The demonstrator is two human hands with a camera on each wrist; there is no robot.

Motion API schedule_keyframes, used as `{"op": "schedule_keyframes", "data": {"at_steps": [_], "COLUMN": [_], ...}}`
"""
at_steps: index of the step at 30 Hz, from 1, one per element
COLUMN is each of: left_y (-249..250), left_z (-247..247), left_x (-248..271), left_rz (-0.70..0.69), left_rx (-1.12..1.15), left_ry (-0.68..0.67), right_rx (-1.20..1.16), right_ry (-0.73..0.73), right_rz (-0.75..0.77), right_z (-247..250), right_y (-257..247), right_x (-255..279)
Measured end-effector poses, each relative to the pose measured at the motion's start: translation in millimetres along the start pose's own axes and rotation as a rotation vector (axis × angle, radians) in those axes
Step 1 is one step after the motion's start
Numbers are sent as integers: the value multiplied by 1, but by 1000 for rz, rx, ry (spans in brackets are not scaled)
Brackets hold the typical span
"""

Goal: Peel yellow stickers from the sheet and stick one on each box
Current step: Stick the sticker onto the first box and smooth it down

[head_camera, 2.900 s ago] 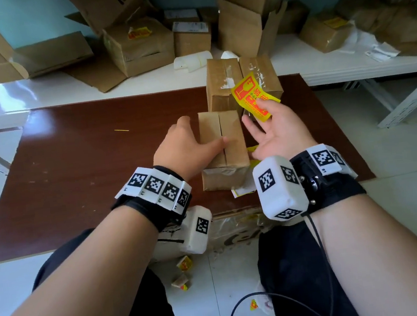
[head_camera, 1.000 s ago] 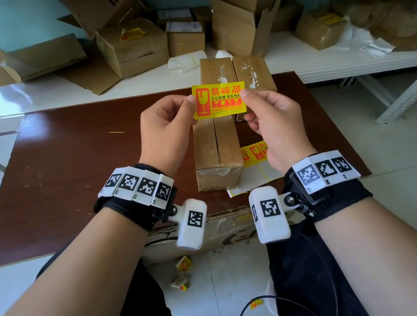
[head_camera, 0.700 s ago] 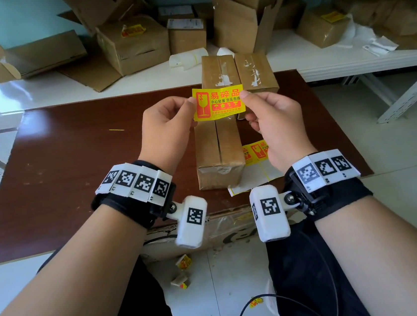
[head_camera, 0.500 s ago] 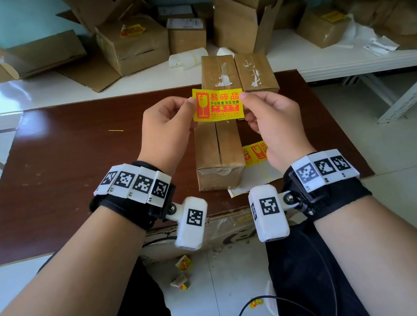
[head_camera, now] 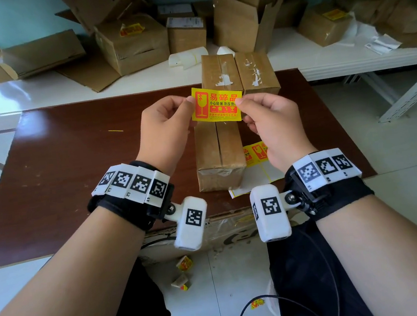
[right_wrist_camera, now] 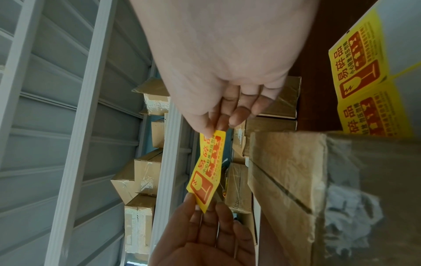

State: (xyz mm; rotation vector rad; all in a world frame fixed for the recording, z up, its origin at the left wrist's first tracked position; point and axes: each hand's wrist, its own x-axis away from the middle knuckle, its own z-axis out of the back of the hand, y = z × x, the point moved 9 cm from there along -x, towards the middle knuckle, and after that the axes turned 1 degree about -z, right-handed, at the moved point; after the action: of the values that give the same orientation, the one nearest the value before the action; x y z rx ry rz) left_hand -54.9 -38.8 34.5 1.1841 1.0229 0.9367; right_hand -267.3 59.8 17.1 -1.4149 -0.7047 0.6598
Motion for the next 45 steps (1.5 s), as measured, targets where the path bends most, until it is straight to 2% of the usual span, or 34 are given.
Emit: {"op": "schedule_keyframes", "data": {"at_steps": [9, 17, 24, 32, 45], "left_y": [0, -4, -4, -11, -24], "left_z": [2, 9, 8, 5, -4], "left_x": [0, -2, -3, -6, -5], "left_rz": [-4, -24, -52, -13, 115], "left_rx": [-24, -152, -174, -145, -67], "left_ry": [16, 52, 36, 53, 9], "right_rx": [20, 39, 38, 48, 1], "right_ry": [-11, -17, -16, -14, 40], "right_rz": [17, 71, 53, 30, -62], "right_z": [-3, -5, -5, -7, -3], "right_y": [-2, -8, -8, -7, 6], "right_x": [1, 3, 3, 2, -1]}}
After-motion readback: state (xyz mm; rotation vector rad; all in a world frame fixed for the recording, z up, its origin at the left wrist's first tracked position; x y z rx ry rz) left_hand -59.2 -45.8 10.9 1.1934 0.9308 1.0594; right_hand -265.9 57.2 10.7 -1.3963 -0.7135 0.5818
